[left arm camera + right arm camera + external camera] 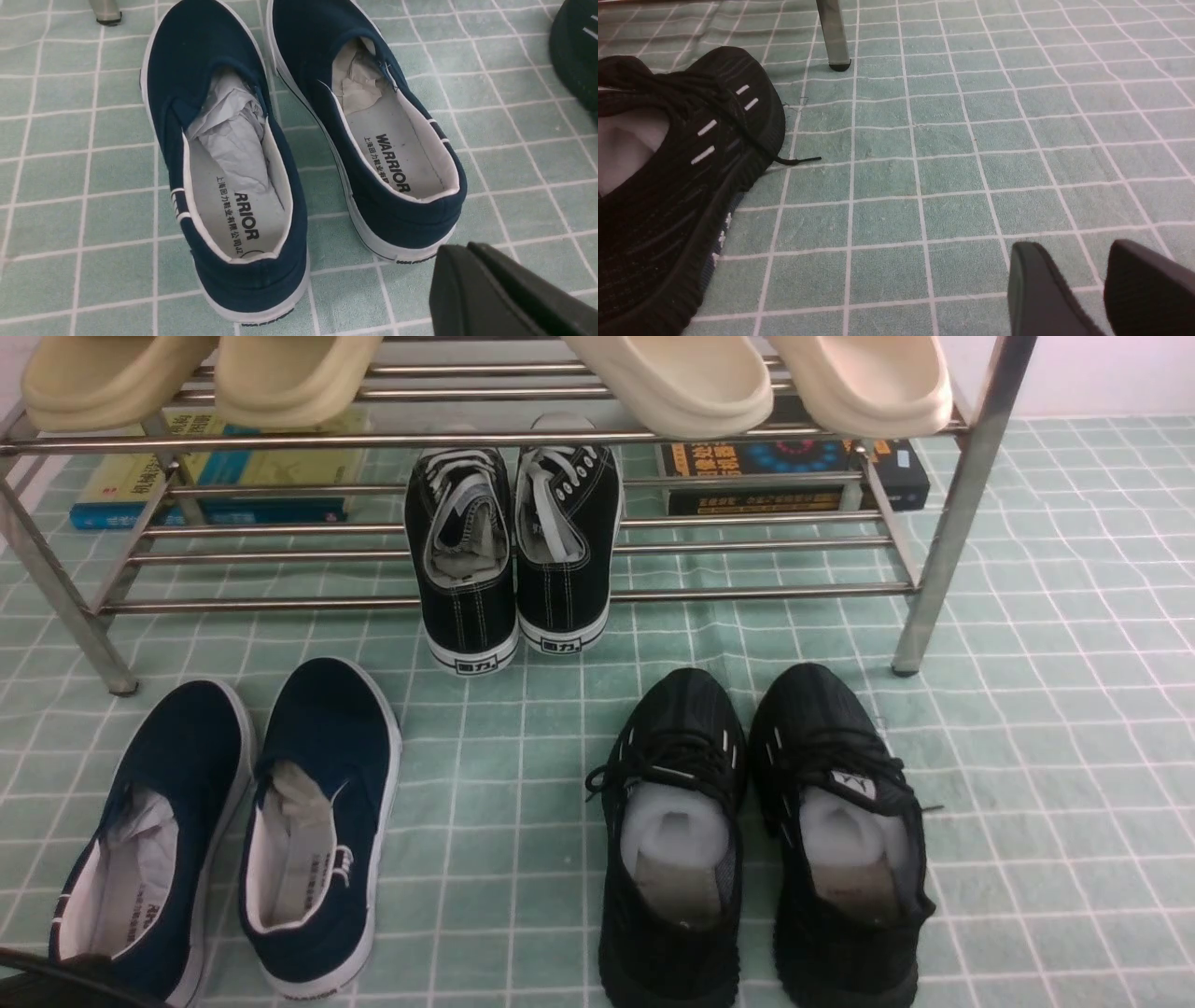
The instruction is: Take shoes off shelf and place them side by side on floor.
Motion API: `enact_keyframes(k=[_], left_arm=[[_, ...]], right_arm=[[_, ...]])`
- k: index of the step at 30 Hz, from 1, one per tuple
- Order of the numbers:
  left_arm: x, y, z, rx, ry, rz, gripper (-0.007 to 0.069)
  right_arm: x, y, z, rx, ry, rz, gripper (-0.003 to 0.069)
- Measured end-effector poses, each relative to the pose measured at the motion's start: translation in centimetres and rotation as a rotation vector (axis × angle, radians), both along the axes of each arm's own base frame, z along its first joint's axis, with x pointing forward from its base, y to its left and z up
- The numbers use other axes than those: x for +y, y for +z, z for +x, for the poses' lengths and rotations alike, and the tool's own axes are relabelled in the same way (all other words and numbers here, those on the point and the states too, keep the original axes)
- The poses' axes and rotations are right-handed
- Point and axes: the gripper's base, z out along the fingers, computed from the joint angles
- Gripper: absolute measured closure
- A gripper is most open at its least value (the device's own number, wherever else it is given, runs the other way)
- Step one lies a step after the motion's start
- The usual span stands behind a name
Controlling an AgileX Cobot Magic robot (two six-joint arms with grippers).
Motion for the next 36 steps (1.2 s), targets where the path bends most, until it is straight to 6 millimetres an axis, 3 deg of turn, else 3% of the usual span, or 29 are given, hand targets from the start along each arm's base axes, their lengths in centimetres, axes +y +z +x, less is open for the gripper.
enact_keyframes(k=[17, 26, 36], left_arm=[[0.7, 0.6, 0.1, -0.172, 0.083, 0.01, 0.0585], [1.5, -5.0, -1.0, -0.218, 0.194, 0.02, 0.0573], [1.6, -7.7, -1.2, -0.201, 0.207, 0.053, 0.0566]], right_arm=[[0.0, 0.0, 0.0, 0.0, 0.0, 0.0, 0.042], [0.0, 0.0, 0.0, 0.0, 0.0, 0.0, 0.042], [0.0, 0.0, 0.0, 0.0, 0.0, 0.001, 0.042]])
